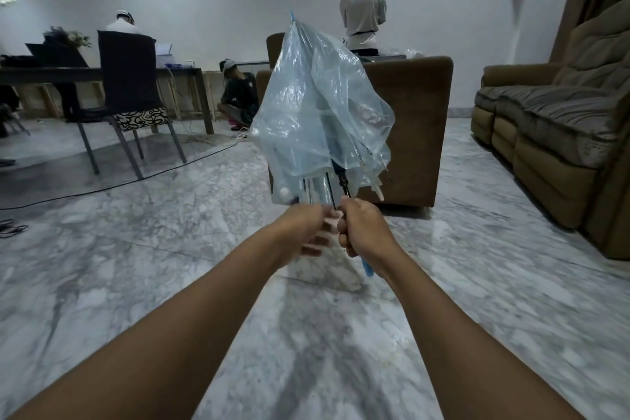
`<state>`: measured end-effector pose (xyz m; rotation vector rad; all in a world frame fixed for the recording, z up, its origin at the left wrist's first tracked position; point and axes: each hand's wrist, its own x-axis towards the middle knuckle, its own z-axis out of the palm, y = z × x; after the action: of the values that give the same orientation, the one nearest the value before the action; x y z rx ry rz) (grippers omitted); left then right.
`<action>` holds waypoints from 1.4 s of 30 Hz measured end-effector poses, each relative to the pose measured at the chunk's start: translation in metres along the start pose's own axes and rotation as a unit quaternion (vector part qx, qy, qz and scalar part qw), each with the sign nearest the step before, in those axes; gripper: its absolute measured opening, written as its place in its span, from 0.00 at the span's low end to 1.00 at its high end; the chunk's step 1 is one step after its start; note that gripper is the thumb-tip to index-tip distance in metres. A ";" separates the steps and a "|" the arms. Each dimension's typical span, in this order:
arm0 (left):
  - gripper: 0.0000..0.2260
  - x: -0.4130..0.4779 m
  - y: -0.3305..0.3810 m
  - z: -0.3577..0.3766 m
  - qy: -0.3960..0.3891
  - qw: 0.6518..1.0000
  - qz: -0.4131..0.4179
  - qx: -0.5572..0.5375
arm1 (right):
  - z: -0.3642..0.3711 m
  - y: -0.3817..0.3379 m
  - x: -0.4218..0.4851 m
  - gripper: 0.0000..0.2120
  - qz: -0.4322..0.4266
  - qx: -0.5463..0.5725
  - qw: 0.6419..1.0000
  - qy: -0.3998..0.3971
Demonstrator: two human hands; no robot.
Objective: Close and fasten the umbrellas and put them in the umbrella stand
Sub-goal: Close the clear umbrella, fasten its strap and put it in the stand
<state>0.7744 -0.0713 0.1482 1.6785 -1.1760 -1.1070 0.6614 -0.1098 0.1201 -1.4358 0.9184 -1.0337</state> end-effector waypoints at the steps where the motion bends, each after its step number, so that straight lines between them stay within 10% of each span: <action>1: 0.12 -0.008 -0.004 -0.007 0.027 0.998 0.002 0.053 | -0.002 0.000 0.000 0.15 0.006 0.001 1.000 0.002; 6: 0.15 -0.018 0.004 -0.054 0.431 0.888 0.158 0.021 | -0.004 0.004 -0.005 0.13 0.025 -0.016 0.999 0.014; 11: 0.16 -0.002 0.068 -0.059 0.578 0.784 0.220 0.054 | 0.002 0.002 -0.009 0.14 0.004 -0.012 1.000 -0.003; 13: 0.26 0.008 0.093 -0.059 0.568 0.795 0.203 0.068 | 0.005 0.001 -0.011 0.15 -0.005 -0.013 1.000 -0.014; 17: 0.56 0.016 0.116 -0.068 0.346 0.934 0.087 0.011 | 0.007 0.000 -0.016 0.16 -0.022 -0.014 0.999 -0.029; 22: 0.24 -0.010 0.127 -0.070 0.096 0.985 0.082 0.119 | -0.002 0.005 -0.022 0.13 -0.051 -0.034 0.997 -0.042; 27: 0.36 -0.014 0.127 -0.084 0.094 0.983 -0.030 0.152 | -0.006 0.014 -0.025 0.16 -0.074 -0.052 0.995 -0.046; 34: 0.18 0.005 0.109 -0.075 0.146 0.982 0.061 -0.100 | -0.002 0.009 -0.015 0.15 -0.021 0.003 0.997 -0.072; 40: 0.21 0.014 0.101 -0.073 0.189 0.952 0.106 -0.215 | -0.048 -0.040 -0.005 0.25 -0.097 -0.159 0.917 0.353; 42: 0.24 0.024 0.100 -0.071 0.194 0.950 0.109 -0.218 | -0.059 -0.081 -0.002 0.23 -0.186 -0.184 0.895 0.361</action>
<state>0.8189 -0.1114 0.2582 1.3065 -0.7723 -0.7803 0.6043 -0.1180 0.2026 -1.5947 1.4626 -1.8272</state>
